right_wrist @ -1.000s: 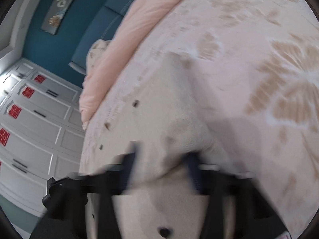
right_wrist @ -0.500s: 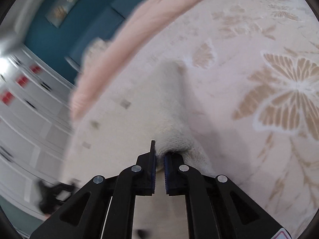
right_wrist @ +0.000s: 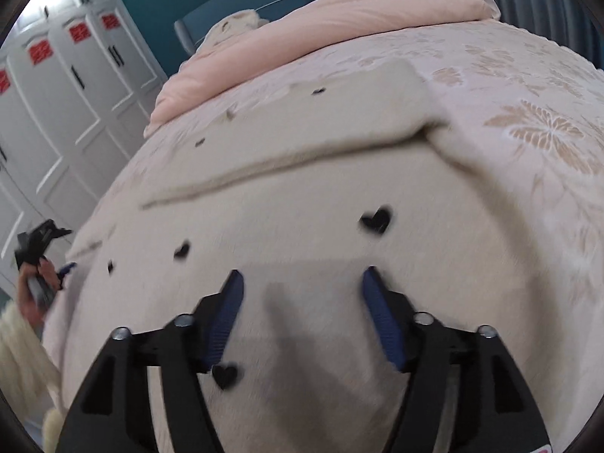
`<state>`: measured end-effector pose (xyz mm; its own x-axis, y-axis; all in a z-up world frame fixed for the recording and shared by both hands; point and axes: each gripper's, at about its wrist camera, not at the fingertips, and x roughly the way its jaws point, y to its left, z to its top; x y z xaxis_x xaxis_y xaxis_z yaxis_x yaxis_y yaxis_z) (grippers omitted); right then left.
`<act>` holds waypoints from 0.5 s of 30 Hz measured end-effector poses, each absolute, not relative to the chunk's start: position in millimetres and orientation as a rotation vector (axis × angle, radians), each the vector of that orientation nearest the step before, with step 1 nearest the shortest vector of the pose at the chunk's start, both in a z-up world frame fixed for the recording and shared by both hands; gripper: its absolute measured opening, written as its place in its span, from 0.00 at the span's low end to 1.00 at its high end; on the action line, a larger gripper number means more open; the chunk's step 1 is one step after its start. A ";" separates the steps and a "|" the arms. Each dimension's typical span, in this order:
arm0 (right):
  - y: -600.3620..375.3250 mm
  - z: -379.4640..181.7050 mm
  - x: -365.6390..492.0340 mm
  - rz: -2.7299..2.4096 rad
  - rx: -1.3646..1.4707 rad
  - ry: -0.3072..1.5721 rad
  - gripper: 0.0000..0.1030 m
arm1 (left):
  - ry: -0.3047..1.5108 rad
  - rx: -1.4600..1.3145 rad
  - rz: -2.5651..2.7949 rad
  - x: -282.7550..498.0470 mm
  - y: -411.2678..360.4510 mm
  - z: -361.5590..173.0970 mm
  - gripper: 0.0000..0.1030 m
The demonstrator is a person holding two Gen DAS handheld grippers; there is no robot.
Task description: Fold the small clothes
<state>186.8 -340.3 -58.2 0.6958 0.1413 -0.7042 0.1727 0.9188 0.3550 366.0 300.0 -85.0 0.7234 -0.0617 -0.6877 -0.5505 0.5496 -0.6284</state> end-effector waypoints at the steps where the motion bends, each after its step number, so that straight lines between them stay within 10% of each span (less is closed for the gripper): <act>1: -338.7 -59.1 186.4 -0.025 0.403 0.805 0.66 | 0.719 -0.976 0.369 367.6 319.0 -84.7 0.68; 7: -340.8 -64.0 191.2 0.055 0.433 0.814 0.83 | 0.693 -1.043 0.427 403.6 372.3 -89.3 0.65; 10: -333.9 -63.6 188.9 0.044 0.404 0.820 0.84 | 0.761 -1.015 0.363 420.6 375.1 -91.1 0.08; 15: -329.5 -65.7 190.0 0.037 0.385 0.822 0.84 | 0.677 -0.941 0.259 425.7 348.2 -40.6 0.06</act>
<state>190.0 -329.5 -65.7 0.6842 0.1802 -0.7067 0.1151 0.9301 0.3487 425.7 348.2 -40.6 0.7668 -0.0805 -0.6368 -0.4849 0.5775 -0.6568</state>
